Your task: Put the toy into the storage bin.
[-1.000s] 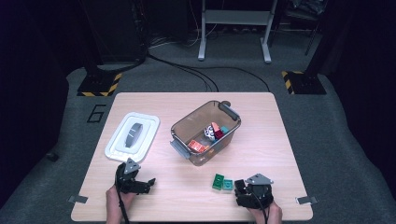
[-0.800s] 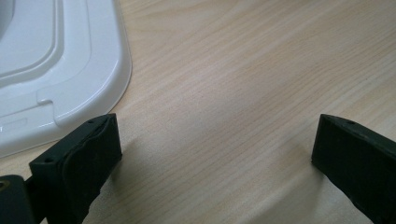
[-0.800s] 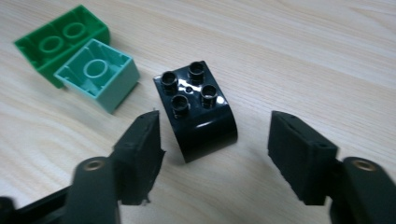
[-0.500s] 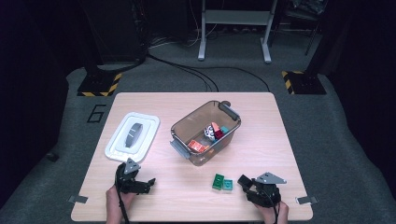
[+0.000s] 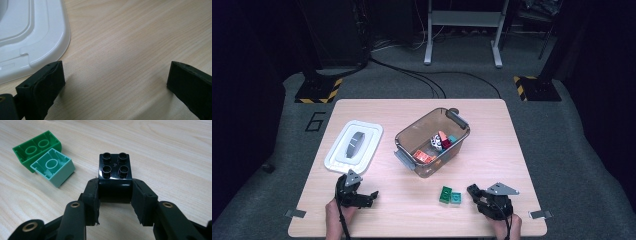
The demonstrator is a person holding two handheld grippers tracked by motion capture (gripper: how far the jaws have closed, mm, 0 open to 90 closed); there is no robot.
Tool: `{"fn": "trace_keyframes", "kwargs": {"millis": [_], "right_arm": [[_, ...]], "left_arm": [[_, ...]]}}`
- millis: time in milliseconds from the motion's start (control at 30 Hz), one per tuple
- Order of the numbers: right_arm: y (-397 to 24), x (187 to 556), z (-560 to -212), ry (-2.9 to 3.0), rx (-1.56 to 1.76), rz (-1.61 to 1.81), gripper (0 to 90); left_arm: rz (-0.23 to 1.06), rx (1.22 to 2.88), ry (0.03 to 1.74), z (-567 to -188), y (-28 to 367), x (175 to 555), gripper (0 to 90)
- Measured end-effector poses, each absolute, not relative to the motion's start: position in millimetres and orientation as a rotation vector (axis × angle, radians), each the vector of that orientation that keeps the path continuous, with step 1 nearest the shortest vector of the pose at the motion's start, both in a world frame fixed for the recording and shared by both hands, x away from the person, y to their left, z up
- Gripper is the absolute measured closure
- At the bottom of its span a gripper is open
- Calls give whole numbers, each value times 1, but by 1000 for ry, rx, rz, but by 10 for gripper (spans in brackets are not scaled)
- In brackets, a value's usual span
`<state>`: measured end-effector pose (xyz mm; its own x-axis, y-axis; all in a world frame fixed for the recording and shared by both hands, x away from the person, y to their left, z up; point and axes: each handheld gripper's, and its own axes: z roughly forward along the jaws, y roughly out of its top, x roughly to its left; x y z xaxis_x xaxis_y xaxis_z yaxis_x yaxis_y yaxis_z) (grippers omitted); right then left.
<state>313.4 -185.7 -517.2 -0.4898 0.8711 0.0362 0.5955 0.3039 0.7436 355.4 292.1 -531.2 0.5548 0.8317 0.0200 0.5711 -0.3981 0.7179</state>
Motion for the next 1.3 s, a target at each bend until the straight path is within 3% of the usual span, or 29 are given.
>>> {"fn": "trace_keyframes", "kwargs": {"millis": [1300], "right_arm": [[-162,370,-424,2188,1128,1119,592]], "left_arm": [[497,2119,1124,-531,292,355,14]]}}
